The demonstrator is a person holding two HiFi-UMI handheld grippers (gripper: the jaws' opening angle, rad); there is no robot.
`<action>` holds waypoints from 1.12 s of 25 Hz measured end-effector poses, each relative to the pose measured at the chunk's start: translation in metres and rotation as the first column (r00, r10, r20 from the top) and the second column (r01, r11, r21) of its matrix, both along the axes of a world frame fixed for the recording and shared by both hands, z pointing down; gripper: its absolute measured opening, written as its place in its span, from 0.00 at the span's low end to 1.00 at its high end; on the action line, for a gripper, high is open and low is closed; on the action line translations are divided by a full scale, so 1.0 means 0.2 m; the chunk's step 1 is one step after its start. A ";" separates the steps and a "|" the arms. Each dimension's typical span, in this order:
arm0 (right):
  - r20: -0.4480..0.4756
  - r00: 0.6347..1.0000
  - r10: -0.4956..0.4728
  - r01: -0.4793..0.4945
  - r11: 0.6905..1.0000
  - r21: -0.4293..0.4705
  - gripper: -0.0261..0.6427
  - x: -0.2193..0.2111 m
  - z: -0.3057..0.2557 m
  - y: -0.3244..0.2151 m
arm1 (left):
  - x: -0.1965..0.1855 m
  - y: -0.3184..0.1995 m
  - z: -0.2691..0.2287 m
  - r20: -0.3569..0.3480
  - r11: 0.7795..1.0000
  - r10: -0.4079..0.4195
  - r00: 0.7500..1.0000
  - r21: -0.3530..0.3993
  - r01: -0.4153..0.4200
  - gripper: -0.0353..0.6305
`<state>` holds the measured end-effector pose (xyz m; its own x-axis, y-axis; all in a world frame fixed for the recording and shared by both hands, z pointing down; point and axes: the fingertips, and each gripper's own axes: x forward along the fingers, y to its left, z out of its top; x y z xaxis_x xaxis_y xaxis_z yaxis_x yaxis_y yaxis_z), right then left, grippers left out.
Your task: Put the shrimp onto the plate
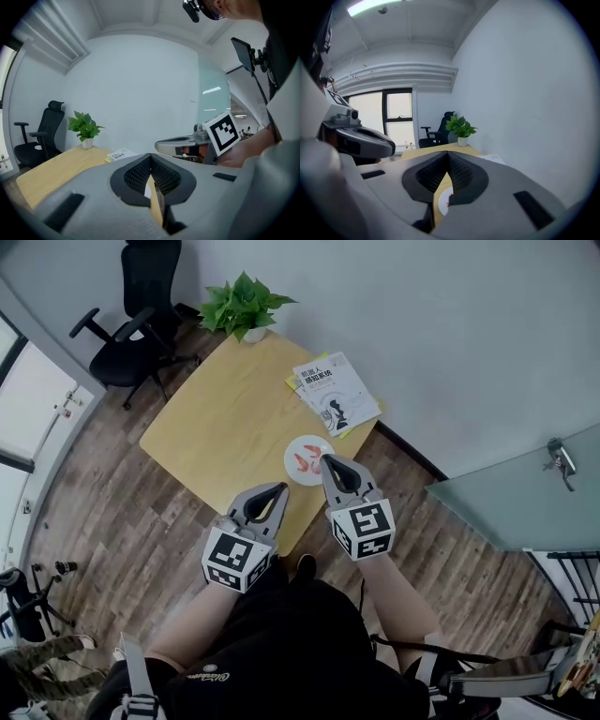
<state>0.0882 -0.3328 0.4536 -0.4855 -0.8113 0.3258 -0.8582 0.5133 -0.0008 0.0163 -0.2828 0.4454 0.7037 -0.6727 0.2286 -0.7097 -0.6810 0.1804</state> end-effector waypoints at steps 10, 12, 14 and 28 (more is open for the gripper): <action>0.078 0.997 0.021 -0.037 0.977 0.210 0.04 0.12 -0.35 0.26 | 0.09 -0.02 -0.15 -0.008 0.996 0.026 1.000 0.080 -0.025 0.06; 0.086 0.996 0.015 -0.036 0.970 0.239 0.04 0.13 -0.37 0.31 | 0.11 -0.02 -0.17 -0.004 0.996 0.031 0.999 0.088 -0.031 0.06; 0.090 0.996 0.020 -0.042 0.967 0.253 0.04 0.15 -0.39 0.36 | 0.12 -0.02 -0.18 -0.002 0.995 0.035 0.999 0.092 -0.035 0.06; 0.115 0.993 0.026 -0.057 0.960 0.273 0.04 0.16 -0.41 0.39 | 0.14 -0.03 -0.21 0.007 0.993 0.038 0.999 0.115 -0.039 0.06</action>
<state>0.1194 -0.2541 0.3725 -0.4699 -0.8821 0.0338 -0.8812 0.4710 0.0402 0.0447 -0.2887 0.4032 0.7284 -0.6674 0.1550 -0.6834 -0.7237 0.0959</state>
